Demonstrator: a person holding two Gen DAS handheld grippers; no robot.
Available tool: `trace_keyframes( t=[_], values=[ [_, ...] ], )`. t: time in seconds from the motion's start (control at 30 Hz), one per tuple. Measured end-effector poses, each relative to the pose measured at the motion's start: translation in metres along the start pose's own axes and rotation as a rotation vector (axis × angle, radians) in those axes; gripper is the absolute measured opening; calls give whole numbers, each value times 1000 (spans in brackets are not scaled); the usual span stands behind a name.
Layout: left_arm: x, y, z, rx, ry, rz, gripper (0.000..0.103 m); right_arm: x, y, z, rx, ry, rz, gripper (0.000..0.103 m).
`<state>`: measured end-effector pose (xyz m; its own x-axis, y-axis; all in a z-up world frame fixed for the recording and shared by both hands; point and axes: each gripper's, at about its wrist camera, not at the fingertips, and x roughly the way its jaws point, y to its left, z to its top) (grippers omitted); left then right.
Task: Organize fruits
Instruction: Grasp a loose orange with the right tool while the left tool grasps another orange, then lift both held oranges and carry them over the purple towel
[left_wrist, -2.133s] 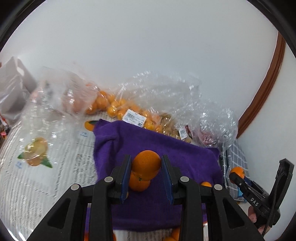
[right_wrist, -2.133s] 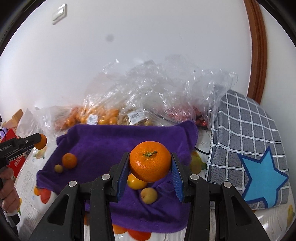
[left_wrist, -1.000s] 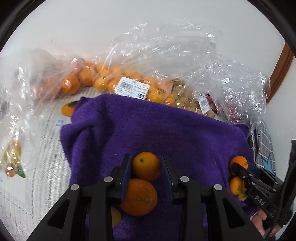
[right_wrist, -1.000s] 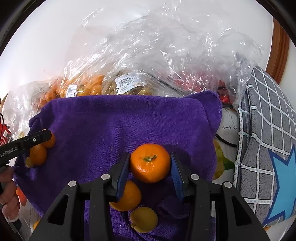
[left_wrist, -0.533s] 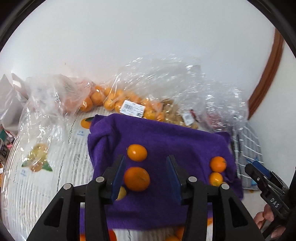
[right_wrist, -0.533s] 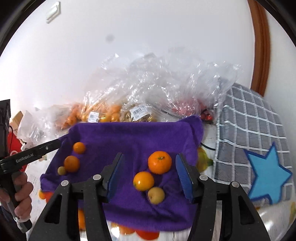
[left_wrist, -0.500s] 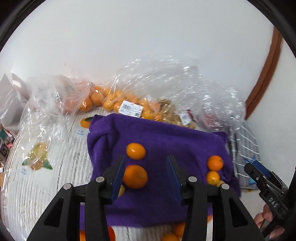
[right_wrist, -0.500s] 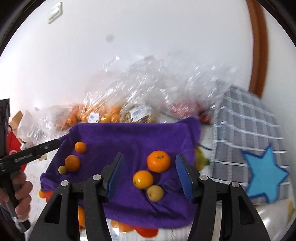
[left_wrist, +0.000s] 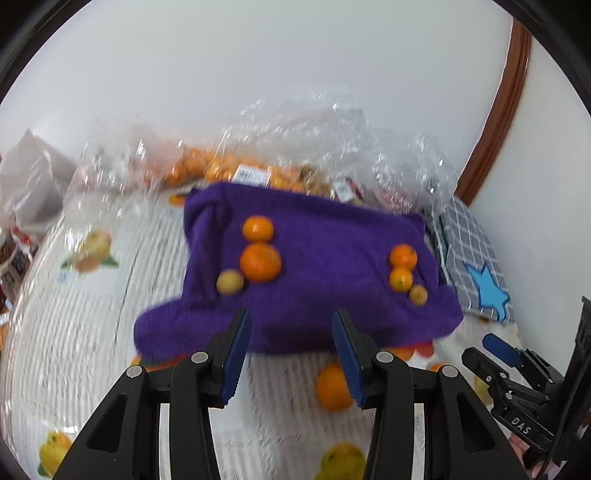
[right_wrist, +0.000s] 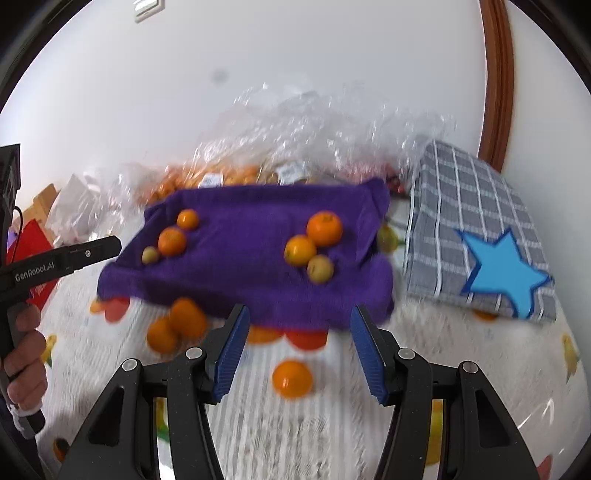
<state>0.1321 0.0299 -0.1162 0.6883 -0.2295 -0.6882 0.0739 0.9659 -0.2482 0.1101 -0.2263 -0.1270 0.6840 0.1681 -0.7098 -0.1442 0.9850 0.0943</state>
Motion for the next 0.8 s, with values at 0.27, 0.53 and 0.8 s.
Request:
trace_keyframes(
  t=[0.27,0.53,0.8],
  values=[
    [-3,16,-29,3,38,-3,43,36,-2,-40,31,106,-15,48],
    [13,-7,-44,52,87,-97,43,43,-3,-42,24,116,-12,32],
    [38,-30,-53,114,112,-96,44,33,-13,-48,41,101,-18,32]
  ],
)
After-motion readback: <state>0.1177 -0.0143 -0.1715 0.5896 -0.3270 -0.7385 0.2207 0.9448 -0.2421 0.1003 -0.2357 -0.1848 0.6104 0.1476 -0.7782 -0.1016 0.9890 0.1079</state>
